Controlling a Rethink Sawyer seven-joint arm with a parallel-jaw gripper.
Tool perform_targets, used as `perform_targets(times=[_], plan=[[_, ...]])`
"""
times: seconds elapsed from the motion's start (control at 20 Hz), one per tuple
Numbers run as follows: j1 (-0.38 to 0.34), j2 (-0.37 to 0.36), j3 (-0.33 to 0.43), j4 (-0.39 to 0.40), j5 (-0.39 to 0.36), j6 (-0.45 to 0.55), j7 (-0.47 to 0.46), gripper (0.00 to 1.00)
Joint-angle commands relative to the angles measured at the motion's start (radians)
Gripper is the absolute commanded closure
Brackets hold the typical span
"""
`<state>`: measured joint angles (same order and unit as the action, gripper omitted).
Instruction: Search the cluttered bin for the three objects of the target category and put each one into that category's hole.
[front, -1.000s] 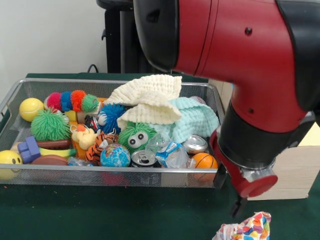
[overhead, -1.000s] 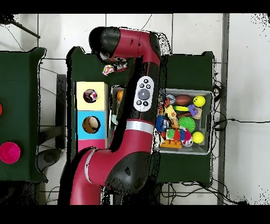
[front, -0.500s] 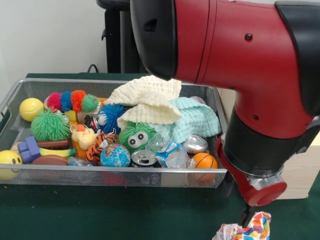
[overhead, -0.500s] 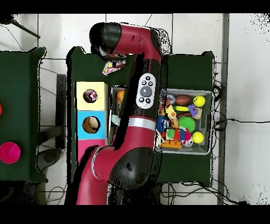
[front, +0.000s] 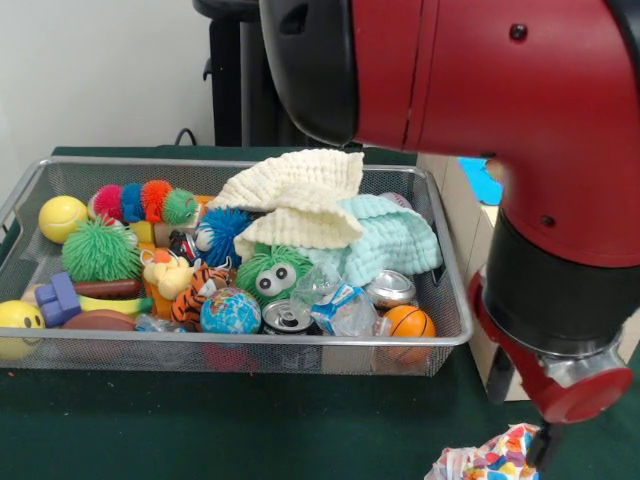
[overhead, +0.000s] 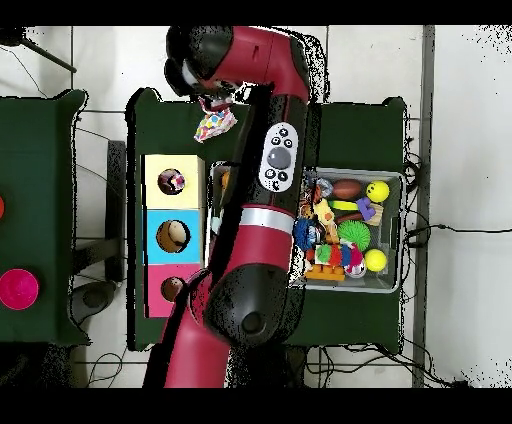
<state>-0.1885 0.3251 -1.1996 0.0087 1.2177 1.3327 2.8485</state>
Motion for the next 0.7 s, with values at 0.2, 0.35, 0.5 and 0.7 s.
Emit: perform_targets(times=[0.2, 0.35, 0.5, 0.7], plan=[[-0.062, 0.117, -0.39, 0.006, 0.307, 0.047, -0.041, 0.0], [-0.058, 0.129, -0.419, 0.017, 0.314, 0.023, -0.03, 0.0], [-0.053, 0.147, -0.397, 0.029, 0.305, 0.014, -0.035, 0.0], [-0.047, 0.16, -0.36, 0.047, 0.26, -0.023, -0.035, 0.0]])
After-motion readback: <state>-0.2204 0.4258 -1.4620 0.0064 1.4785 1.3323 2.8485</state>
